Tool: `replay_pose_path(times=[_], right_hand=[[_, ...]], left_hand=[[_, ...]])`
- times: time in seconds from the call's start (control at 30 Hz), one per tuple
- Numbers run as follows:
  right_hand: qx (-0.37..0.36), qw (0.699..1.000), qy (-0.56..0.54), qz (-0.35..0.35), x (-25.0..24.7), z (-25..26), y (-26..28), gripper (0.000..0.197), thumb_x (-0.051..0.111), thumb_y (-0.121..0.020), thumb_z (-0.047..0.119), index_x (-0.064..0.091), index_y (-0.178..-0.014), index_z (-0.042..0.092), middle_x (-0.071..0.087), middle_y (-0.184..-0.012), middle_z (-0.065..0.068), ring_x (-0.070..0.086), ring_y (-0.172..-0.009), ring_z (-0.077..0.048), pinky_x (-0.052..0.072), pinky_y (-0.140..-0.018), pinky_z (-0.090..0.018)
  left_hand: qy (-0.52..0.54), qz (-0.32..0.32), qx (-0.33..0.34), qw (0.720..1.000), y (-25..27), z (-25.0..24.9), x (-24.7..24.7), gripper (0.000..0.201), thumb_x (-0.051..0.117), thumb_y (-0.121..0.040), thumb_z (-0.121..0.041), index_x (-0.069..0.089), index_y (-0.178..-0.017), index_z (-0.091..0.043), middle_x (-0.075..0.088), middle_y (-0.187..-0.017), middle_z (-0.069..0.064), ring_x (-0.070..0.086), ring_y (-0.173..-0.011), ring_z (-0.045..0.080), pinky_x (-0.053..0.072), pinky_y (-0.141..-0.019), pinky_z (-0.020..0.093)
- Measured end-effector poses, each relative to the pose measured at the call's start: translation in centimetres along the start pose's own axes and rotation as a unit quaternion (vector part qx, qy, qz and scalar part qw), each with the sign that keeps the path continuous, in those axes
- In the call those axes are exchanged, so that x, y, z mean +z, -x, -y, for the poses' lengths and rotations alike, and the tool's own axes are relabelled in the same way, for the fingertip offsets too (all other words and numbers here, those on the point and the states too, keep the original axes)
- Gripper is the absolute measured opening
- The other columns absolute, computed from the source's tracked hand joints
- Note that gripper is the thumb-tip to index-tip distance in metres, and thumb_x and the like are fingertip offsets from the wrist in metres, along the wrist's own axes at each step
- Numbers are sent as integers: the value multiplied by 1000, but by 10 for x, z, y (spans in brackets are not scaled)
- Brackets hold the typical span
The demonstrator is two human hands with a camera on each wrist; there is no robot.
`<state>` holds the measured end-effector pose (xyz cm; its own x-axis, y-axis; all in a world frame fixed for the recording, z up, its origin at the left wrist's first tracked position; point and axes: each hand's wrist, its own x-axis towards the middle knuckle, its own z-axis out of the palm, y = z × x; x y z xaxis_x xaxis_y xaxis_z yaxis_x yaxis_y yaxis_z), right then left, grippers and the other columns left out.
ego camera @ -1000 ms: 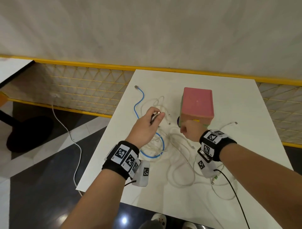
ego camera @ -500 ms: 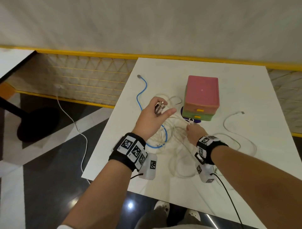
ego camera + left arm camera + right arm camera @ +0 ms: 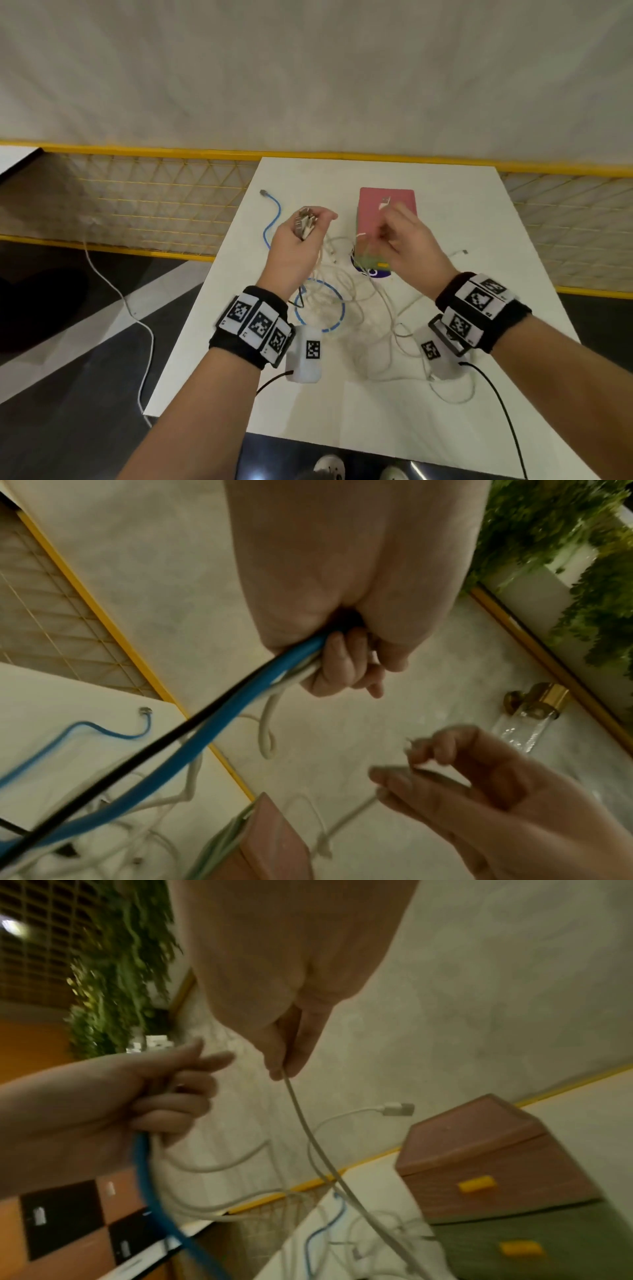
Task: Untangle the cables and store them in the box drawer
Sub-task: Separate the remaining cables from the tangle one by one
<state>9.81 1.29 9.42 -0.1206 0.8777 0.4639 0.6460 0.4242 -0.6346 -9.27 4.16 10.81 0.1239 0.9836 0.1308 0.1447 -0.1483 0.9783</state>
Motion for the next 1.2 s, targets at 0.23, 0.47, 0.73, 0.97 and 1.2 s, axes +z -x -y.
replay_pose_path(times=[0.23,0.47,0.73,0.97,1.2], right_hand=[[-48,996,-50,59,8,36,3,41,61,-78,-10,30,-76,16,40,-81,9,44,-75,0,40,-65,-13],[-26,994,-82,64,6,34,8,53,60,-85,-3,24,-80,35,49,-78,-6,60,-78,-3,49,-67,-24],[-34,991,-121,54,13,36,9,50,47,-90,-3,17,-91,37,33,-84,-10,55,-56,-23,57,-58,-38],[85,973,-82,198,17,8,31,25,41,-100,14,53,-80,25,46,-65,14,47,-53,-8,46,-56,-27],[124,976,-84,156,1,-1,20,29,44,-99,16,48,-70,17,44,-62,6,45,-59,-8,43,-60,-24]], left_hand=[[2,116,-3,993,8,-16,18,22,50,-100,-26,62,-86,-14,47,-40,-18,41,-40,-2,34,-47,13],[12,162,-46,986,11,-9,12,31,53,-95,-45,65,-93,-16,34,-45,-14,30,-47,9,31,-50,26],[50,115,-44,991,6,-12,9,38,49,-99,-39,63,-84,-7,51,-64,1,41,-54,10,33,-53,23],[316,-49,-68,945,-11,-37,-14,37,49,-99,-37,47,-66,-20,29,-53,-8,28,-47,9,38,-44,21],[-59,116,-42,991,2,-23,-11,12,75,-83,-29,67,-89,-22,62,-78,-11,46,-52,6,39,-47,15]])
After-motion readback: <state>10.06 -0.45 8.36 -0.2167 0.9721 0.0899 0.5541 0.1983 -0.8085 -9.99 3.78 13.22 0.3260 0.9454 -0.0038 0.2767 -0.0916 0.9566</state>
